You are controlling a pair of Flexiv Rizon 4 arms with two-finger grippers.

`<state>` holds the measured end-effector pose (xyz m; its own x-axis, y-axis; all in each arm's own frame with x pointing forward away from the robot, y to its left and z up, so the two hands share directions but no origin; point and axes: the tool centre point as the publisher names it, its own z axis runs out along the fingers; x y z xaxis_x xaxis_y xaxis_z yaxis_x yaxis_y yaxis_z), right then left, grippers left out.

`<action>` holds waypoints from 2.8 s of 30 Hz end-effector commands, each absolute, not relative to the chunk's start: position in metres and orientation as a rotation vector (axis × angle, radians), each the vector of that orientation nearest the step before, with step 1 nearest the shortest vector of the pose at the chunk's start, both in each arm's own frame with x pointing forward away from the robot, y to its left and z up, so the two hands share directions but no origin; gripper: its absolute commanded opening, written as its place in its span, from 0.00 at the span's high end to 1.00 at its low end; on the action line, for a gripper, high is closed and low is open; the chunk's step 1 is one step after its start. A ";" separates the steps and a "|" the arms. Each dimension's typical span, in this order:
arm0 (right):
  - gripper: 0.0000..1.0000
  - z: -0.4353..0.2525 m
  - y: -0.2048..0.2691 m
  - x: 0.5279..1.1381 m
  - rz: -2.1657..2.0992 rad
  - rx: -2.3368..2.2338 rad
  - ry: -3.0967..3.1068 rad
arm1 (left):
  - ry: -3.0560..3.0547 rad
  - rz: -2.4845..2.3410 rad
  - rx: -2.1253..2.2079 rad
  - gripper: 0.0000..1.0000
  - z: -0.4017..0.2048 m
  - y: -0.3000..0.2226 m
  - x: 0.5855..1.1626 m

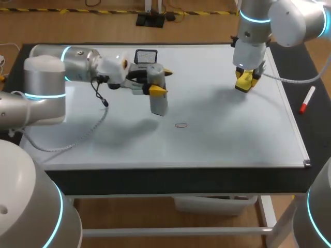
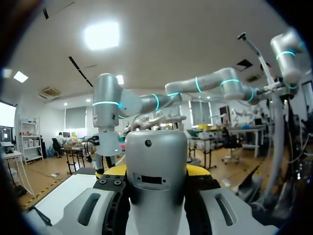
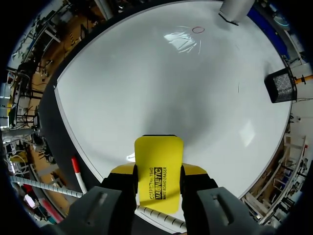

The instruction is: Pick up the inspection probe, press it on each red-marked spot on the whiteboard one by one, put down the probe, pick up the eraser, and wipe off all the red marks.

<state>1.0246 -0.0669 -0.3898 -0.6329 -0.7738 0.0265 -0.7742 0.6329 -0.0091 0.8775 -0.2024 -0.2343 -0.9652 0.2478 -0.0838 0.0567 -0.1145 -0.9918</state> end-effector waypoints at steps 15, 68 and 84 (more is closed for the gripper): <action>1.00 -0.389 -0.068 1.024 0.035 1.340 -2.819 | -1.942 2.160 -0.357 1.00 -0.255 -0.250 0.864; 1.00 -0.389 -0.068 1.024 0.035 1.340 -2.819 | -1.931 2.138 -0.346 1.00 -0.282 -0.270 0.867; 1.00 -0.389 -0.068 1.024 0.035 1.340 -2.819 | -1.967 2.188 -0.308 1.00 -0.255 -0.234 0.891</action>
